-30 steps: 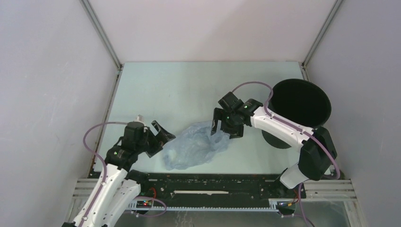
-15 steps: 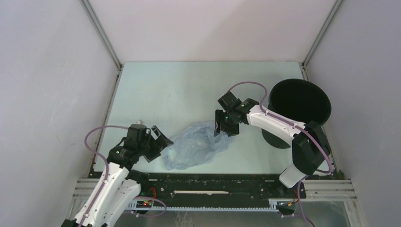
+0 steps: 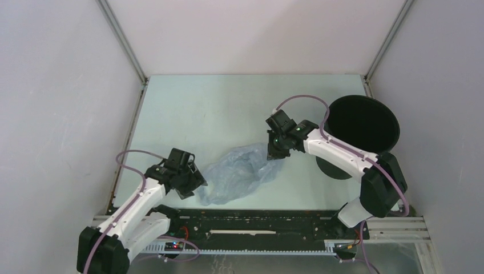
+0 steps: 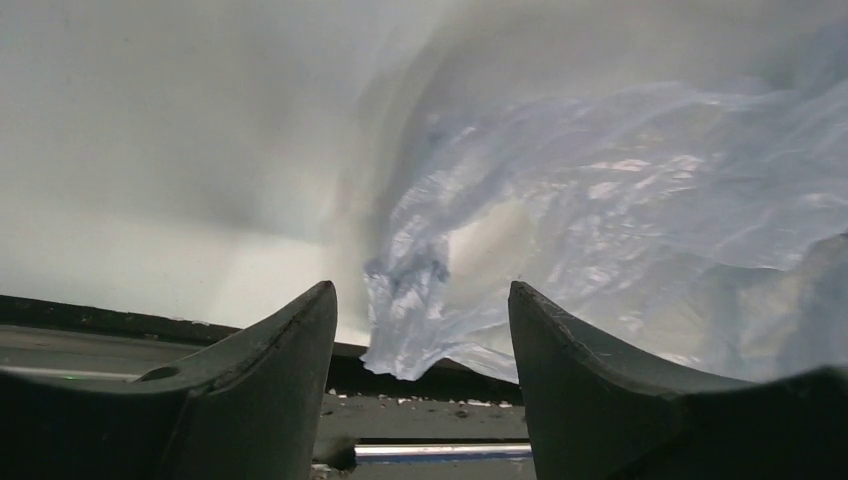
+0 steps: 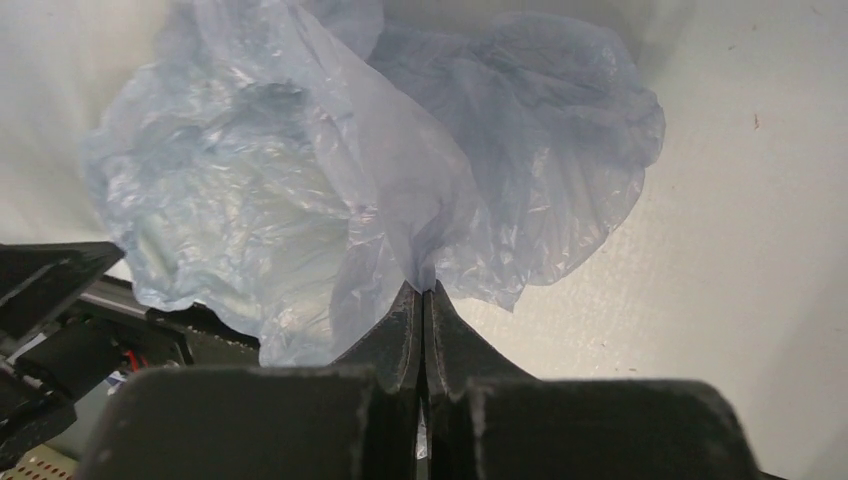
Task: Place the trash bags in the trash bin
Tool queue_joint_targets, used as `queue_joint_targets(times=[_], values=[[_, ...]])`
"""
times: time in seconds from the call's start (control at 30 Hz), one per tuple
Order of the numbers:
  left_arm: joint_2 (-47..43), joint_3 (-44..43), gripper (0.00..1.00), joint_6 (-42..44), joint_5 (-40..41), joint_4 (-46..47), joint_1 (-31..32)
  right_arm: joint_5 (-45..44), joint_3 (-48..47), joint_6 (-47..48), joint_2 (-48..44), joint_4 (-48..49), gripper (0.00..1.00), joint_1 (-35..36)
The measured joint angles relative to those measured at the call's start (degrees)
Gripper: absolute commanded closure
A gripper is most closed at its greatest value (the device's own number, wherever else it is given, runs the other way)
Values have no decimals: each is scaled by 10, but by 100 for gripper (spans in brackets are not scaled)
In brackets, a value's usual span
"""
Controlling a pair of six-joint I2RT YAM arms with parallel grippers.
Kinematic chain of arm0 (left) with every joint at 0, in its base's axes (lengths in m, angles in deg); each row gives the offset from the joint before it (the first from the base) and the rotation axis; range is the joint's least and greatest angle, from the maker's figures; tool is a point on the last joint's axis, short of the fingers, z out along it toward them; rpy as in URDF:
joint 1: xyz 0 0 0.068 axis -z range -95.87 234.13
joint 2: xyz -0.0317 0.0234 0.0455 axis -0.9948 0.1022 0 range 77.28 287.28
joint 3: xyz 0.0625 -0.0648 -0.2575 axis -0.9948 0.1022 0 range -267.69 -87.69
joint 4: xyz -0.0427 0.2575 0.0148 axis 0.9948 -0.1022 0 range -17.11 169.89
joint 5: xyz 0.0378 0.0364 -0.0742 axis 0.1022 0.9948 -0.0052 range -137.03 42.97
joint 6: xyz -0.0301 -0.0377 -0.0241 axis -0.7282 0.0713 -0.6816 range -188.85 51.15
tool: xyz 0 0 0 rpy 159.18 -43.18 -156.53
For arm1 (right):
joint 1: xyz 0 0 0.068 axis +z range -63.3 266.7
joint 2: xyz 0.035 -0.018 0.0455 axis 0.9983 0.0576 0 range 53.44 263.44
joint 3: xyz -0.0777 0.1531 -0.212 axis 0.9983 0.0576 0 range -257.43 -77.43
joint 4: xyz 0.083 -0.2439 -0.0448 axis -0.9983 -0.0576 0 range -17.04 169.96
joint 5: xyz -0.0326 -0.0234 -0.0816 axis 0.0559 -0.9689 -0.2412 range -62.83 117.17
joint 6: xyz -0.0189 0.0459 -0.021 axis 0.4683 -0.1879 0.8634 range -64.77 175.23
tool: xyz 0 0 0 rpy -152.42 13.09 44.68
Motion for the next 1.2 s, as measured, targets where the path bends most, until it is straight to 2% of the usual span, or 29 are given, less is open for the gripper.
queue_joint_targets(times=[0.27, 0.37, 0.4, 0.53, 0.6, 0.7, 0.8, 0.87, 1.0, 1.07, 1.1, 1.13, 1.2], values=[[37, 39, 31, -19, 14, 54, 43, 9, 8, 7, -21, 11, 100, -1], [57, 46, 36, -31, 13, 80, 51, 15, 9, 10, -21, 11, 100, -1], [65, 46, 41, -32, 13, 91, 52, 17, 9, 10, -21, 11, 100, -1], [105, 40, 82, -31, 13, 130, 51, 25, 10, 17, -21, 11, 100, -1], [128, 33, 99, -26, 12, 145, 49, 32, 10, 21, -21, 13, 100, -7], [170, 3, 100, -6, 6, 143, 17, 54, 4, 24, -18, 14, 100, -25], [216, -94, 100, 16, -2, 110, -39, 76, -69, 23, 21, -21, 100, -66], [250, -224, 100, 34, -3, 73, -66, 84, -173, 24, 69, -63, 100, -89], [304, -577, 100, 100, 24, 54, -55, 35, -522, 72, 161, -141, 100, -85], [307, -755, 100, 164, 66, 59, 7, -22, -680, 129, 157, -126, 100, -31], [293, -820, 100, 201, 77, 103, 59, -44, -685, 161, 121, -79, 100, 9], [257, -835, 100, 231, 76, 160, 105, -59, -643, 196, 55, -18, 100, 63], [149, -771, 100, 259, 80, 227, 156, -52, -491, 243, -94, 96, 100, 153]])
